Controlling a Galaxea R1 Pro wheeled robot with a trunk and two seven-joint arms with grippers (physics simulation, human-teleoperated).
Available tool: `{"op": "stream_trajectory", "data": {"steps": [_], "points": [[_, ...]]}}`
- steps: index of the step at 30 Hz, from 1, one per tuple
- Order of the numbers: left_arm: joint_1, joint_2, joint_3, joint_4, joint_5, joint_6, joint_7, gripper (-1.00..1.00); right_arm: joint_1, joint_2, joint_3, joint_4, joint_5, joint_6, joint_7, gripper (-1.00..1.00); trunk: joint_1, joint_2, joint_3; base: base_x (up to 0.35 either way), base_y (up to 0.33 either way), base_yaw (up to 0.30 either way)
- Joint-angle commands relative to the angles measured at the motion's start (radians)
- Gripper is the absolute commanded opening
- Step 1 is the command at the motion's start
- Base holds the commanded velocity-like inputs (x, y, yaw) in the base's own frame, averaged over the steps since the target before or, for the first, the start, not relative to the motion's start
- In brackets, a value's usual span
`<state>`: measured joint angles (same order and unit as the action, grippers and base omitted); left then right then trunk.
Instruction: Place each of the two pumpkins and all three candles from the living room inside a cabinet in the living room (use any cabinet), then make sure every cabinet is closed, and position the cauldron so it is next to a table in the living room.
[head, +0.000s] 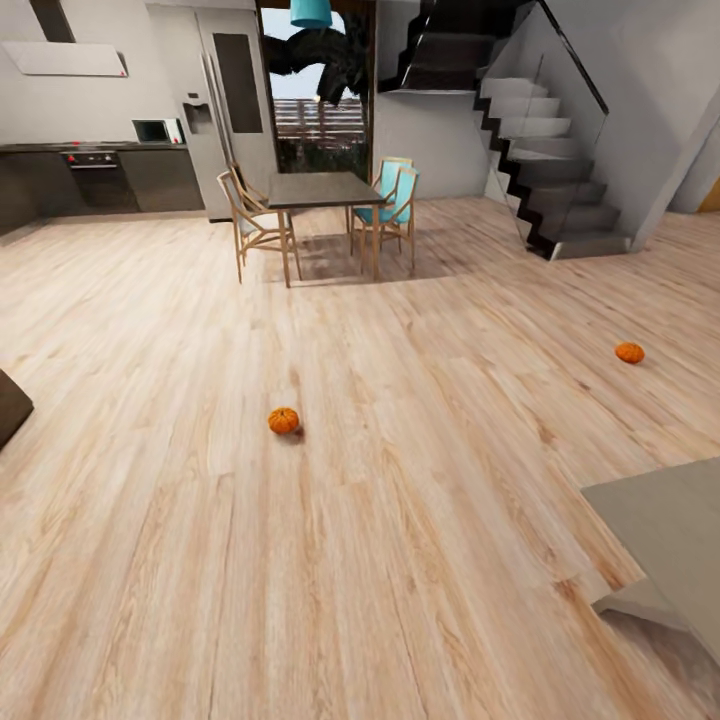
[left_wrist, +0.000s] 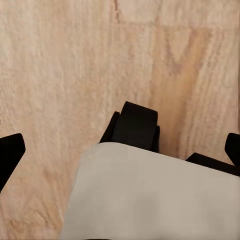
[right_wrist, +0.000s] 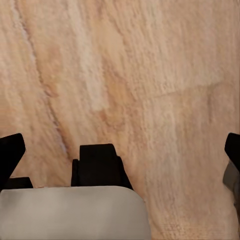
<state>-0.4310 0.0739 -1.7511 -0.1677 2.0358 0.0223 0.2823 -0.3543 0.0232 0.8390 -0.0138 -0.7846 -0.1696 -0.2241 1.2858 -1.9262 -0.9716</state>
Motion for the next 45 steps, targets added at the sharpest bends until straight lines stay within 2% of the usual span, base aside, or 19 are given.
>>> {"op": "stream_trajectory", "data": {"steps": [1, 15, 35, 45], "points": [[0.000, 0.000, 0.000, 0.000, 0.000, 0.000, 0.000, 1.00, 0.000, 0.000, 0.000, 0.000, 0.000, 0.000, 0.000, 1.00, 0.000, 0.000, 0.000, 0.329, 0.000, 0.236], [0.000, 0.001, -0.001, 0.000, 0.000, -0.002, 0.000, 1.00, 0.000, 0.001, 0.000, 0.001, -0.004, 0.001, 0.001, 1.00, 0.000, 0.000, 0.000, 0.317, -0.034, 0.281], [0.000, 0.001, -0.001, 0.000, 0.000, -0.004, -0.002, 1.00, 0.000, 0.002, 0.000, 0.001, -0.004, 0.001, 0.000, 1.00, 0.000, 0.000, 0.000, 0.278, -0.196, 0.285], [0.000, 0.001, -0.001, 0.000, 0.000, -0.004, -0.002, 1.00, 0.001, 0.004, 0.000, 0.001, -0.004, 0.001, 0.000, 1.00, 0.000, 0.000, 0.000, 0.152, -0.173, 0.285]]}}
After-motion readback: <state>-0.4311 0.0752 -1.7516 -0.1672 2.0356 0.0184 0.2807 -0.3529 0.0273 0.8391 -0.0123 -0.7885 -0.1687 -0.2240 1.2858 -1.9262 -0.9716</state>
